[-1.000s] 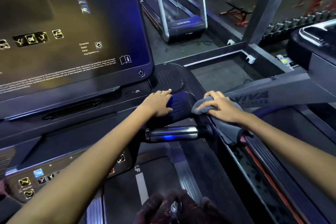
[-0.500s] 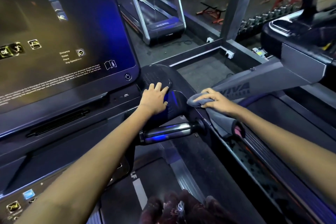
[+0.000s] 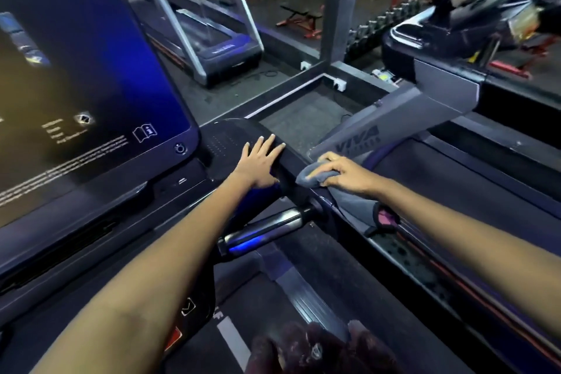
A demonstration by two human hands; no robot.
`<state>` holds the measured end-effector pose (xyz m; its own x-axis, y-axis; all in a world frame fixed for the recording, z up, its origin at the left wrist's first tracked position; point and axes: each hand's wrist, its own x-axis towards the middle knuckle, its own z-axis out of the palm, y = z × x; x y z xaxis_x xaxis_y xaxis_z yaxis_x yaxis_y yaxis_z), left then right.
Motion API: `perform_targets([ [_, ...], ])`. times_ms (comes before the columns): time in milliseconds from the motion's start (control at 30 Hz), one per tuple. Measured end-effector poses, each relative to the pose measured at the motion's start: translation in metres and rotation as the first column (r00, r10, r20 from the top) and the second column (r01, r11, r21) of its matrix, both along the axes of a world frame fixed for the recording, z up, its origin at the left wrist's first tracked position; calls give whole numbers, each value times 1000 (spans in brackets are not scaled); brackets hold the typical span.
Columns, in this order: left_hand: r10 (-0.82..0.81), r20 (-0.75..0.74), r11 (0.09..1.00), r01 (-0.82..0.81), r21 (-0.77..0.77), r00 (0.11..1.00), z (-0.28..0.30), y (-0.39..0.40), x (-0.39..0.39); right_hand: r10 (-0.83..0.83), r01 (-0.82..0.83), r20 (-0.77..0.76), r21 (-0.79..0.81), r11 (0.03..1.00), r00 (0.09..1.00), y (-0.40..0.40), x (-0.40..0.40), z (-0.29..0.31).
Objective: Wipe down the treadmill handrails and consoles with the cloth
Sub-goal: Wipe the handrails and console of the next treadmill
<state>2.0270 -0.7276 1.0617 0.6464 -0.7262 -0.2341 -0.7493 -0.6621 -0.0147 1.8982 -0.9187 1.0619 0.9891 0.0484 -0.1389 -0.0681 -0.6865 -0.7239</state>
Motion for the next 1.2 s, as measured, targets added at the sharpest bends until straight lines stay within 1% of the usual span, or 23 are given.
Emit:
perform_targets([
  [33, 1, 0, 1000, -1, 7, 1000, -5, 0, 0, 7, -7, -21, 7, 1000, 1000, -5, -12, 0],
  [100, -7, 47, 1000, 6, 22, 999, -12, 1, -2, 3, -2, -62, 24, 1000, 998, -15, -35, 3],
  [167, -13, 72, 1000, 12, 21, 997, -15, 2, -2, -10, 10, -78, 3, 1000, 997, -20, -46, 3],
  [233, -14, 73, 1000, 12, 28, 997, -16, 2, -3, -17, 14, -61, -51, 999, 998, -16, -42, 4],
  [333, -9, 76, 1000, 6, 30, 997, -18, 1, -2, -16, 22, 38, -171, 985, 999, 4, -19, 3],
  [400, -9, 65, 1000, 8, 21, 998, -19, 1, -1, -22, 39, 67, -251, 967, 997, 13, -14, 3],
  [533, -23, 57, 1000, 22, 21, 998, -18, 2, 1, -18, 22, 18, -316, 948, 1000, 12, -43, 11],
  [600, -26, 53, 1000, 25, 18, 998, -17, 3, 1, -51, 36, -30, -370, 928, 998, 14, -64, 19],
  [633, -27, 47, 1000, 26, 16, 999, -17, 3, 1, -76, 47, -51, -432, 900, 996, 18, -73, 23],
  [700, -28, 39, 1000, 27, 12, 999, -17, 3, 1, -151, 89, -54, -595, 799, 987, 34, -84, 25],
  [733, -28, 39, 1000, 28, 10, 999, -17, 4, 2, -188, 124, -24, -666, 736, 982, 43, -85, 23],
  [800, -28, 46, 1000, 28, 1, 999, -19, 4, 2, -262, 219, 60, -741, 634, 963, 65, -77, 20],
  [900, -36, 45, 999, 36, -14, 998, -19, 4, 3, -390, 335, 135, -795, 506, 911, 89, -50, 13],
  [967, -38, 36, 999, 39, -18, 999, -18, 5, 4, -420, 337, 142, -833, 438, 896, 97, -43, 6],
  [1067, -41, 44, 999, 42, -23, 998, -19, 5, 4, -438, 404, 247, -859, 313, 864, 97, -59, 1],
  [1133, -44, 61, 999, 46, -23, 997, -21, 6, 3, -441, 466, 323, -843, 269, 837, 94, -81, -9],
  [1200, -33, 58, 999, 36, -39, 998, -22, 5, 3, -477, 457, 299, -852, 257, 826, 96, -96, -10],
])
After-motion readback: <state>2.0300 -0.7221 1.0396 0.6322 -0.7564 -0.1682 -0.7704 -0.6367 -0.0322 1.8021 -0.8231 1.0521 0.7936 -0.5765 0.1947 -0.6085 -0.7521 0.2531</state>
